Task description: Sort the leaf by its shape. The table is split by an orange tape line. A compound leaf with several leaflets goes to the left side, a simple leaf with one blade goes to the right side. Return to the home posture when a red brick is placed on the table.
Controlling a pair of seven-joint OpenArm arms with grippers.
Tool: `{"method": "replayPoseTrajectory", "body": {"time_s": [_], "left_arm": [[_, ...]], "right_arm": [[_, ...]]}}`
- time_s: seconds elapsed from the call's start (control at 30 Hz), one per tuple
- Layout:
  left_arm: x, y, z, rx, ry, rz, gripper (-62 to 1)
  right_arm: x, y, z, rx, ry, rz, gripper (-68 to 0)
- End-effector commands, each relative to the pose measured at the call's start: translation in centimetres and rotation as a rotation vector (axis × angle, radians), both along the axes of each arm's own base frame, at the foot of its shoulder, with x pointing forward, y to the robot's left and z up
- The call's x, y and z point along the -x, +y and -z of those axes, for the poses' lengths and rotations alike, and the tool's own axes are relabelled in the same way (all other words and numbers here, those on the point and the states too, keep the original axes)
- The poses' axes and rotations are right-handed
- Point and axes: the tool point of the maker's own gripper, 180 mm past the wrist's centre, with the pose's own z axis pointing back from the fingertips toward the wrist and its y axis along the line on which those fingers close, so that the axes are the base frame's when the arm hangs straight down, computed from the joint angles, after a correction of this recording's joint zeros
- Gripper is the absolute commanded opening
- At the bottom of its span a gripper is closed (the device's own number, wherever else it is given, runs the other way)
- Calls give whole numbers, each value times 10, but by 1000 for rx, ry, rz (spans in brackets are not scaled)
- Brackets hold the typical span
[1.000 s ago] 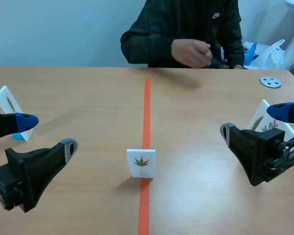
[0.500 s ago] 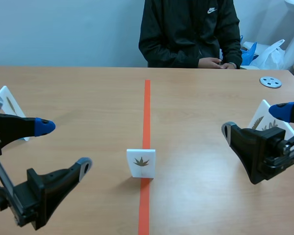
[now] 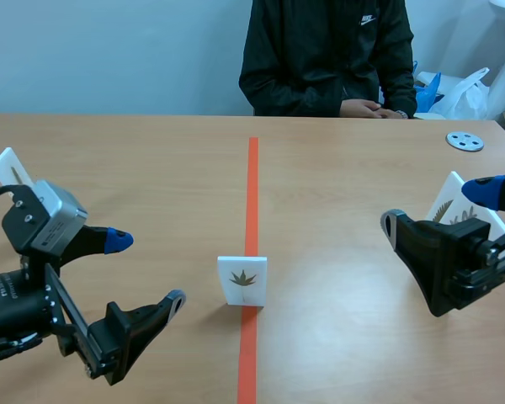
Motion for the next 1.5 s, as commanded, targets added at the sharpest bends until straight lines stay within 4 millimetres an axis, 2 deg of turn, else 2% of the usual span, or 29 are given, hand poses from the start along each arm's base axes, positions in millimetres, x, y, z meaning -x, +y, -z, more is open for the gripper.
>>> {"method": "replayPoseTrajectory", "body": {"time_s": [0.0,0.27,0.43,0.67,0.9,1.2,1.33,1.47], "left_arm": [[-8,-6,-11,36,-40,12,14],[-19,-27,10,7,-64,107,14],[-33,-35,22,8,-70,102,14],[-33,-59,40,-1,-75,162,14],[-48,-66,51,-20,-93,110,14],[-42,-84,58,11,-82,150,14],[-42,-85,58,5,-91,141,14],[-42,-86,58,8,-92,141,-59]], "right_arm": [[-4,0,-13,-2,-43,-8,4],[-4,0,-13,-1,-43,-8,4],[-4,0,-13,-1,-43,-8,4],[-5,0,-13,3,-43,-4,4],[-5,0,-13,2,-43,-4,4],[-5,0,-13,2,-43,-4,4],[-5,0,-13,2,-43,-4,4],[-5,0,-13,2,-43,-4,4]]}}
